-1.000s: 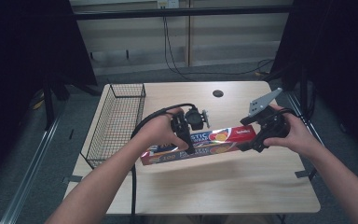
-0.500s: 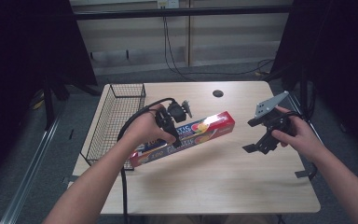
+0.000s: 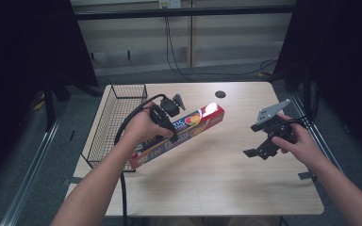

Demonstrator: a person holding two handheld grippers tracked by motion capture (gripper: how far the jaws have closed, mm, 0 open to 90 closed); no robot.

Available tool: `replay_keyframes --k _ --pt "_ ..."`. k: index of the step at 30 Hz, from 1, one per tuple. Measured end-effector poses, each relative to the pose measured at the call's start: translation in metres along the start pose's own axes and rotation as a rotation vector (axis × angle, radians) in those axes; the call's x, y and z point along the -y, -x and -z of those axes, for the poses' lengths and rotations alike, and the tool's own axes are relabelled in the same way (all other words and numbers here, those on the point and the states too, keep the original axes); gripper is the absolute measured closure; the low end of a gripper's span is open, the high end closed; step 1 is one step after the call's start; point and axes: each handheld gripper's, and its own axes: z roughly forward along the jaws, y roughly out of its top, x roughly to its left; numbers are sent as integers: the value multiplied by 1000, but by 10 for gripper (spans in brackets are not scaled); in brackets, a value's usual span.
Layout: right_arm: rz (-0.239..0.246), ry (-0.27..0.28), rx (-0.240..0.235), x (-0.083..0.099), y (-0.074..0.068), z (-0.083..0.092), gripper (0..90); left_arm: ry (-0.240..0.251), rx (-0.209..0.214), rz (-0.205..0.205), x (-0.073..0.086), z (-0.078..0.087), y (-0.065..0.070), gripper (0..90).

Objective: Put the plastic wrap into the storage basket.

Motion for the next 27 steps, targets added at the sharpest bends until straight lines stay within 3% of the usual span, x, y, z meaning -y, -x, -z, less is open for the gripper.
replay_keyframes --k 1,2,4,6,7,9,11,14,17,18,23,27 --pt "4 -4 9 1 -2 -2 0 -6 -2 2 0 0 -2 445" --pt "9 1 -2 2 -2 -3 0 -9 -5 38 1 1 -5 445" --pt "10 -1 4 2 -3 -3 0 -5 -11 48 2 2 -6 445" --pt "3 1 1 4 -6 -5 0 0 -18 90 5 5 -11 445" --pt "2 -5 9 5 -6 -4 0 0 -18 90 5 5 -11 445" --pt "1 -3 2 7 -6 -6 0 14 -28 144 8 8 -15 445" --pt "-9 -2 -3 9 -7 -8 0 10 -28 145 8 9 -16 445" --pt "-12 2 -1 12 -8 -11 0 4 -52 188 12 12 -21 445" --pt "-19 3 -4 13 -9 -12 0 8 -51 203 14 13 -23 445" --pt "-23 2 -2 14 -10 -13 0 20 -60 233 15 14 -25 445" --pt "-26 7 -3 16 -10 -13 0 9 -69 253 18 17 -29 445" --pt "-33 10 -2 18 -11 -14 0 2 -82 292 23 21 -35 446"
